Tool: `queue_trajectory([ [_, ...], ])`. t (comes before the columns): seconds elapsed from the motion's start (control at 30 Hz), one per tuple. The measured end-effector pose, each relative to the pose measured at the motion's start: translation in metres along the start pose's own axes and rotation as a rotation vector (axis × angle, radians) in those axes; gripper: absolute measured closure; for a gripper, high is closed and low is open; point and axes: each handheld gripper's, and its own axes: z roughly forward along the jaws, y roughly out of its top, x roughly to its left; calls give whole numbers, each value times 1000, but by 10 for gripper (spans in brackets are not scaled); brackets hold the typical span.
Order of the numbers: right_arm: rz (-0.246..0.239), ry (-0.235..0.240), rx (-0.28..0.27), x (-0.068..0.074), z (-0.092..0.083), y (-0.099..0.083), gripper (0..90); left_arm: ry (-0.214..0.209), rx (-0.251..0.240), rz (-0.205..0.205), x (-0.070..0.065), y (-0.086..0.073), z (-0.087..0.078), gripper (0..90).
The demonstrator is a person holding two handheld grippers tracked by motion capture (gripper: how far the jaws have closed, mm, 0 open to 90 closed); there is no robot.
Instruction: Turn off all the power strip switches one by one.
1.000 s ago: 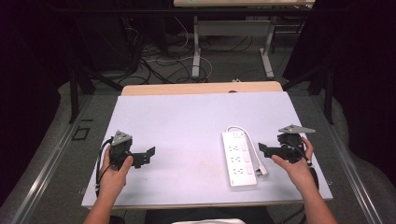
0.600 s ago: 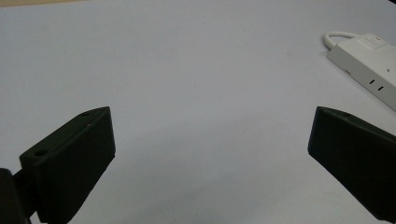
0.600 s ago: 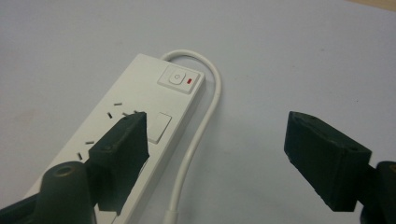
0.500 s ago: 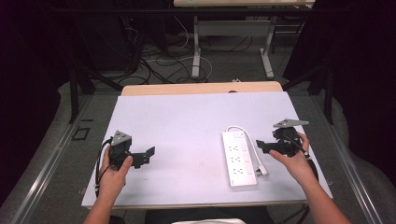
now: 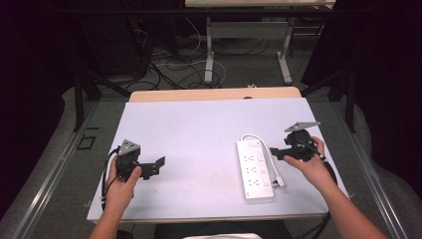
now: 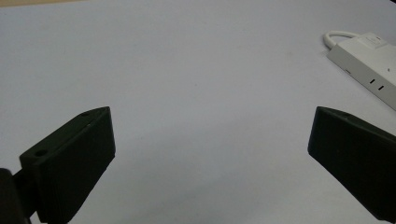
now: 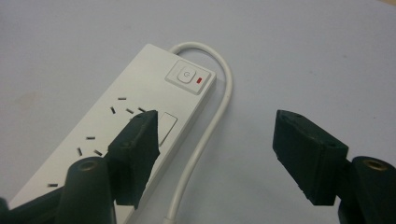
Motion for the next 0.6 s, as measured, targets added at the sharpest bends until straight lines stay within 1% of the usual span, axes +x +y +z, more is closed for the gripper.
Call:
queue_trajectory([
  [0.07,-17,-2,11,0,2,2,316,1,0,0,0,0,0,8],
  [0.17,-23,3,24,0,6,5,319,-1,-1,-5,1,0,0,8],
  [0.2,-35,-11,27,0,9,7,320,-2,0,-5,1,0,0,8],
  [0.23,-39,-9,26,0,10,8,344,-1,1,-5,1,0,0,8],
  [0.27,-38,1,33,0,12,9,363,-2,1,-5,1,0,0,8],
  [0.3,-38,1,33,0,12,9,363,-1,1,-5,1,0,0,8],
  [0.33,-39,13,48,0,16,12,363,-1,0,-6,1,0,0,8],
  [0.57,-48,17,66,4,26,20,364,-1,3,-6,1,0,0,8],
  [0.6,-40,18,71,5,29,21,367,-2,4,-6,2,0,1,8],
])
